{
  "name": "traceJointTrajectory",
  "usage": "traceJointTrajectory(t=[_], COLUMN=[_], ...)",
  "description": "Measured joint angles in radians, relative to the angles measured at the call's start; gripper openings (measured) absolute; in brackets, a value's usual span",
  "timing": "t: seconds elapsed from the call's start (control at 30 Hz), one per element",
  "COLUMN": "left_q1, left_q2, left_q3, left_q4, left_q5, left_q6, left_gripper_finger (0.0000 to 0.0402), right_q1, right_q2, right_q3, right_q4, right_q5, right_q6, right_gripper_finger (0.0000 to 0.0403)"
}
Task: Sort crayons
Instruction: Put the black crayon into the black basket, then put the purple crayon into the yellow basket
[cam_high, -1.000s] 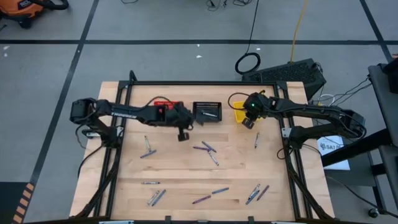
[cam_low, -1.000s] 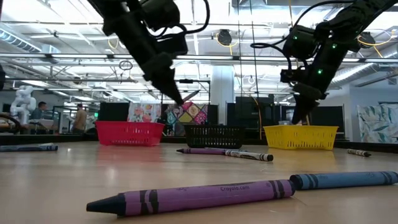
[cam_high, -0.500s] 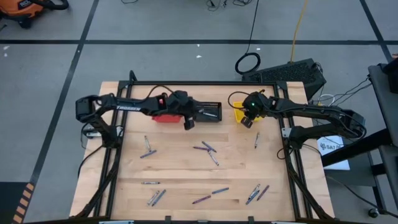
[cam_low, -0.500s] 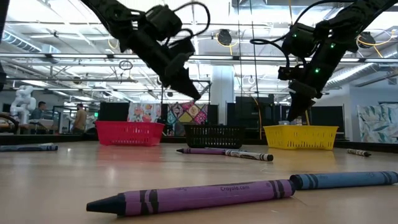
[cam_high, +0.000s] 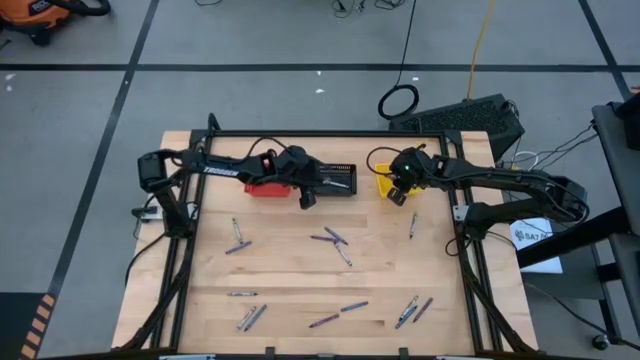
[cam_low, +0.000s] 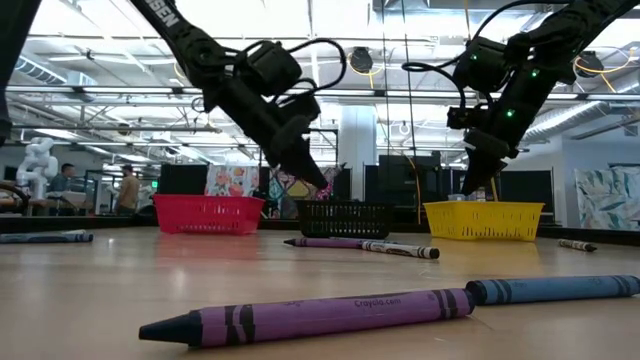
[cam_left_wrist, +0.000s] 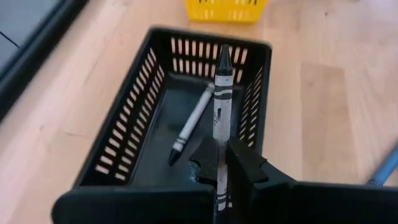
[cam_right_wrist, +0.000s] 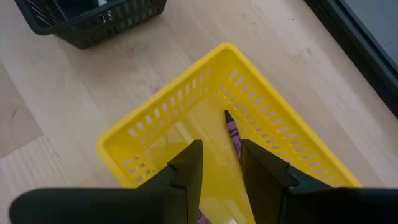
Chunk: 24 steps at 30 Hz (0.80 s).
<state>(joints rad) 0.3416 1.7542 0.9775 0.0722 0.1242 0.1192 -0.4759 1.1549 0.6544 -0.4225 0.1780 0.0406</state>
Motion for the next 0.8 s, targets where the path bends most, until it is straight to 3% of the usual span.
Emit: traceJointTrajectory(t=[0.43, 0.8], left_q1=[0.001, 0.004], left_q2=[0.091, 0.09], left_q3=[0.082, 0.097], left_q4=[-0.028, -0.098], left_q5=[0.0, -0.005], left_q6=[-0.001, -0.001], left_gripper_finger=[0.0009, 0.0059], right_q1=[0.0, 0.0], right_q2=[0.0, 0.0], right_q3=[0.0, 0.0], right_q4=[0.0, -0.001], right_q5=[0.0, 0.0], right_q6=[0.001, 0.001], right_gripper_finger=[0.0096, 0.0096])
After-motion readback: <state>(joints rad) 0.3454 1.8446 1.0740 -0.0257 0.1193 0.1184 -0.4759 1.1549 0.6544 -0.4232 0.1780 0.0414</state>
